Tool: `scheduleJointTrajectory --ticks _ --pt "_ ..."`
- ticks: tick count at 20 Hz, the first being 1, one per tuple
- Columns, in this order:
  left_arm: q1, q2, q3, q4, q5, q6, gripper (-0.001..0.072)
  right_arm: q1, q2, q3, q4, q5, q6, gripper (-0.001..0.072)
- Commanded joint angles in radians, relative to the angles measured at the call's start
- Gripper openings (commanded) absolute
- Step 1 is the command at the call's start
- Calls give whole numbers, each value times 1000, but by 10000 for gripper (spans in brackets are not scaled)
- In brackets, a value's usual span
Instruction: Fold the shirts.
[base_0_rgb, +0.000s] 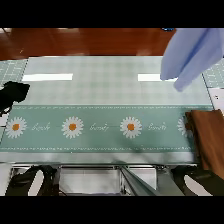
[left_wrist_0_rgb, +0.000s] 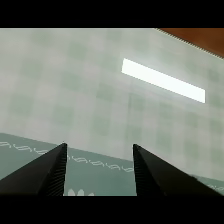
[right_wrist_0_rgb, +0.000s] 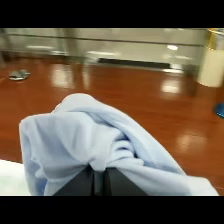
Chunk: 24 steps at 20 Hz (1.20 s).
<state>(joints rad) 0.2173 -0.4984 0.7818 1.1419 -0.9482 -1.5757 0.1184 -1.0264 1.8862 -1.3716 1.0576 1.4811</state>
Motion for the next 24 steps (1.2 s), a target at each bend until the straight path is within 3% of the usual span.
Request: scheduleJointTrajectory --ticks 1,3,5,10,14,15,16,17,20,22,24 --pt "2 13 -3 -43 -74 58 504 188 -22 32 60 199 -8 24" --pt "3 11 -1 -44 -89 57 504 285 -77 -40 114 291 -8 24" --pt "3 10 -1 -55 -128 57 504 397 -142 -156 111 288 -8 24" --pt "3 -13 -1 -117 -243 106 504 599 -429 -326 159 62 16 24" --pt "3 -24 -1 -123 -266 106 504 674 -663 -325 462 -86 -18 25" --pt "3 -32 -2 -138 -279 106 504 678 -696 -325 515 -95 -20 93" --pt "2 -48 -5 -155 -307 106 504 676 -716 -325 552 -95 -21 347" --pt "1 -68 -8 -158 -333 110 504 659 -719 -325 549 -92 -27 410" --pt "40 -150 7 -126 -333 169 504 489 -646 -306 527 69 -17 409" --pt "136 -217 18 -134 -334 170 504 290 -529 -316 439 201 13 409" --pt "208 -296 0 -172 -387 188 504 98 -381 -413 335 233 43 409"
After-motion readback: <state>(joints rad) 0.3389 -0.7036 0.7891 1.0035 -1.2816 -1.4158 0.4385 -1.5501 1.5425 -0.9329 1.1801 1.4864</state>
